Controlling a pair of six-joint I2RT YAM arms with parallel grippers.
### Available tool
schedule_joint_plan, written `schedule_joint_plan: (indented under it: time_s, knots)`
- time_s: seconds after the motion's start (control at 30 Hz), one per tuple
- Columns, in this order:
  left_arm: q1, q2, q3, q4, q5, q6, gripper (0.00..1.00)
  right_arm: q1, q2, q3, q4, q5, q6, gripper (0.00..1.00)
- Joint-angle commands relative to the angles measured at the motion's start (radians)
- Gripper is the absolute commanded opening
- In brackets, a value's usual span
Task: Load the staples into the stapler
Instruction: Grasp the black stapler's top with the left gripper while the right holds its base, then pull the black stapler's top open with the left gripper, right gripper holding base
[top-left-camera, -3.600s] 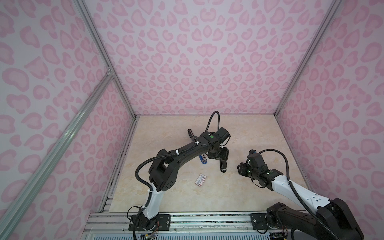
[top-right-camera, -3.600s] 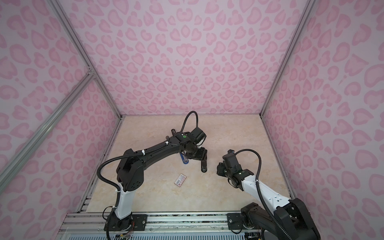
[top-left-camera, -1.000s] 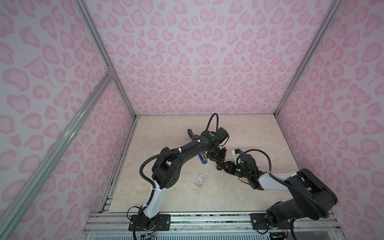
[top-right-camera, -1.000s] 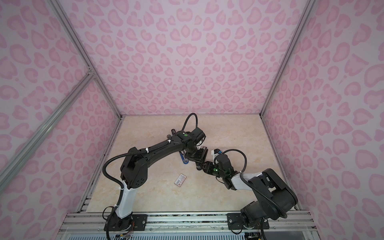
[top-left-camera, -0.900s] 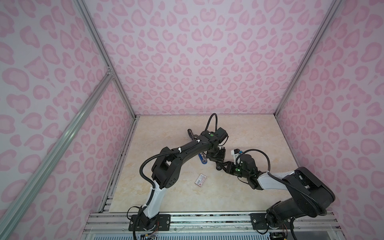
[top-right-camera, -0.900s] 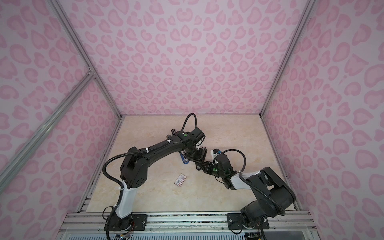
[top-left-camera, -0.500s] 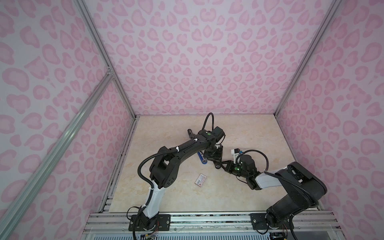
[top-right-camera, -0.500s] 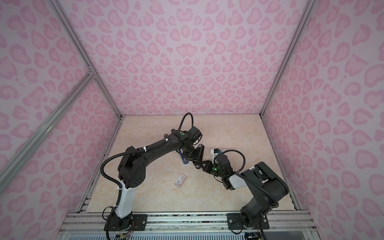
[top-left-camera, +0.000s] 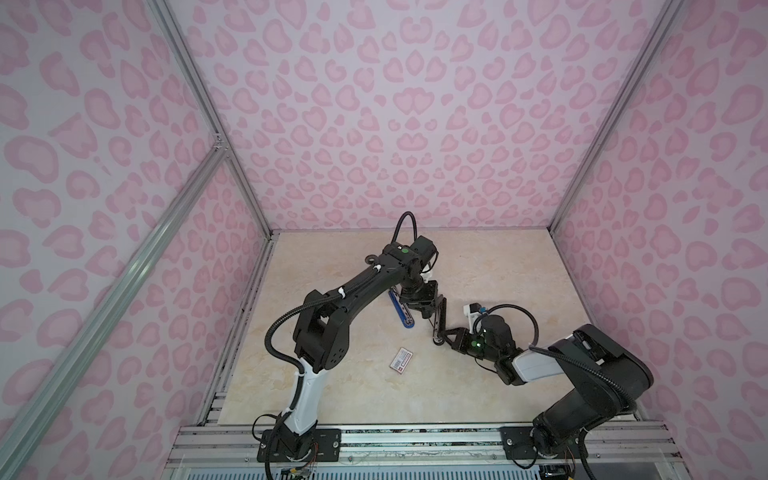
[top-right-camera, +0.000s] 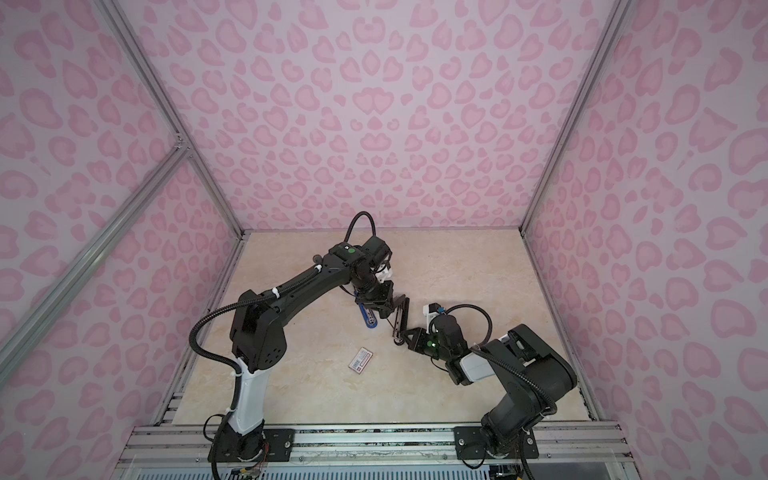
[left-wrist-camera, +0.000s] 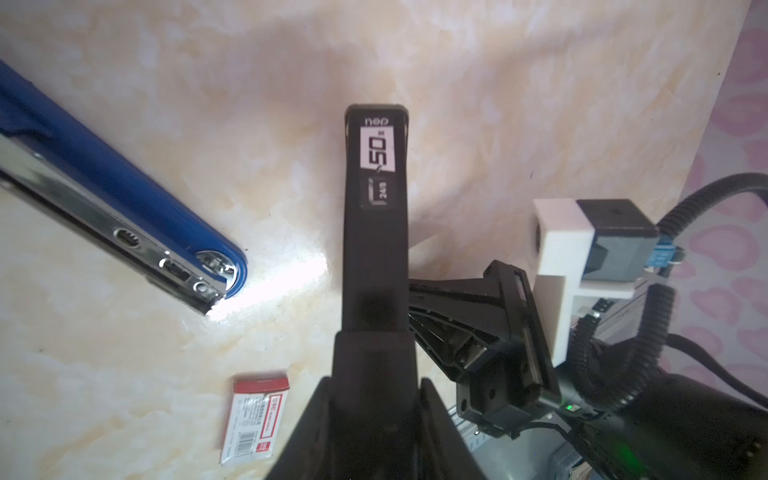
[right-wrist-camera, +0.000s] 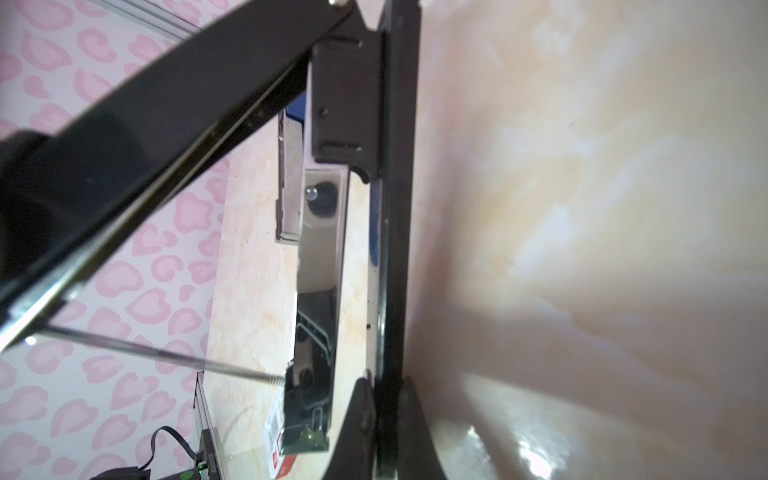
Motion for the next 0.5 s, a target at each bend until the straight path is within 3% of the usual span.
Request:
schedule_joint_plan:
  time_s: [0.0,0.47]
  knots:
    - [0.011,-0.016,0.034,0.103,-0.044,0.015,0.03,0.003,-0.014,-0.011,-0.123,-0.059,-0.074,0.00]
    - [0.108,0.080,0.185,0.052,-0.057,0.050,0.04,0.001,-0.100,-0.022,-0.270,-0.086,-0.145,0.00]
